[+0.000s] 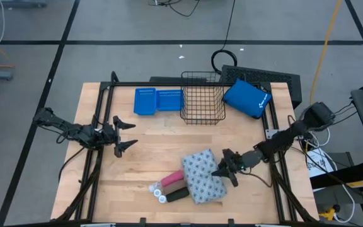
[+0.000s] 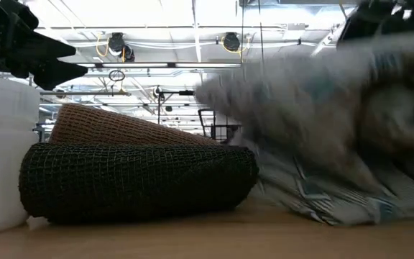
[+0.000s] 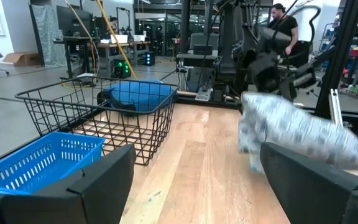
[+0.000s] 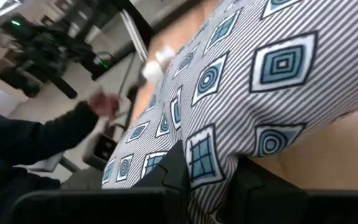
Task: Pick & Place Medicine items
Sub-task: Put the patient gown into the wire basket
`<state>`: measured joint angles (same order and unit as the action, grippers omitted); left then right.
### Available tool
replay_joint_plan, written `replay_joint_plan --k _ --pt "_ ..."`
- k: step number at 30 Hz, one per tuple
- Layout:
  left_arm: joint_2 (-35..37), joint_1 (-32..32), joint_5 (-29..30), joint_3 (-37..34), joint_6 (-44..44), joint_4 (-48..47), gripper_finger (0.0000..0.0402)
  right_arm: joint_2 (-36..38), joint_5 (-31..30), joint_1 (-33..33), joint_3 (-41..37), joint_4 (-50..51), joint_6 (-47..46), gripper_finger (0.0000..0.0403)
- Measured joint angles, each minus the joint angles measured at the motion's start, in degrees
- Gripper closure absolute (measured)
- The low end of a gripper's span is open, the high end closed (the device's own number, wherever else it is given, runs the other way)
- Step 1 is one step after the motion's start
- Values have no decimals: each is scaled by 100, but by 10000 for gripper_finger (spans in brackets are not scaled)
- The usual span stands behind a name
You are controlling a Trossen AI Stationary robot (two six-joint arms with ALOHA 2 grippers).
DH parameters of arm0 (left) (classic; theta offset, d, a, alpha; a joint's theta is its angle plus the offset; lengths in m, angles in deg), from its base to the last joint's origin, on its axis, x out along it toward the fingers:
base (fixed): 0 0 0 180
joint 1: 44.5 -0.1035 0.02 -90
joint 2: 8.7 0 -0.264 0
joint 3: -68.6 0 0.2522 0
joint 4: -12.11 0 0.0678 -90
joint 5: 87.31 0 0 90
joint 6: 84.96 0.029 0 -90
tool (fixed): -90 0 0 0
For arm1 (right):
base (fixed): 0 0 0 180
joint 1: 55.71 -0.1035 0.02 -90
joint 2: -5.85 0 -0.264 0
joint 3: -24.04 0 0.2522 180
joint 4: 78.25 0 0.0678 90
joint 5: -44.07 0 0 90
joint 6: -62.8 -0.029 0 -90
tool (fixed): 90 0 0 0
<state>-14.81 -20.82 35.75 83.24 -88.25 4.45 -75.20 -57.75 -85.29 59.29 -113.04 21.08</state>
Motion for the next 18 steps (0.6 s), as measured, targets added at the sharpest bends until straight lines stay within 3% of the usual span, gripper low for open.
replay_joint_plan --k 10,18 --pt "0 2 -2 0 11 3 50 1507 -224 -11 11 759 1129 361" --pt "0 1 -6 0 9 4 50 2097 -356 120 15 925 2026 361"
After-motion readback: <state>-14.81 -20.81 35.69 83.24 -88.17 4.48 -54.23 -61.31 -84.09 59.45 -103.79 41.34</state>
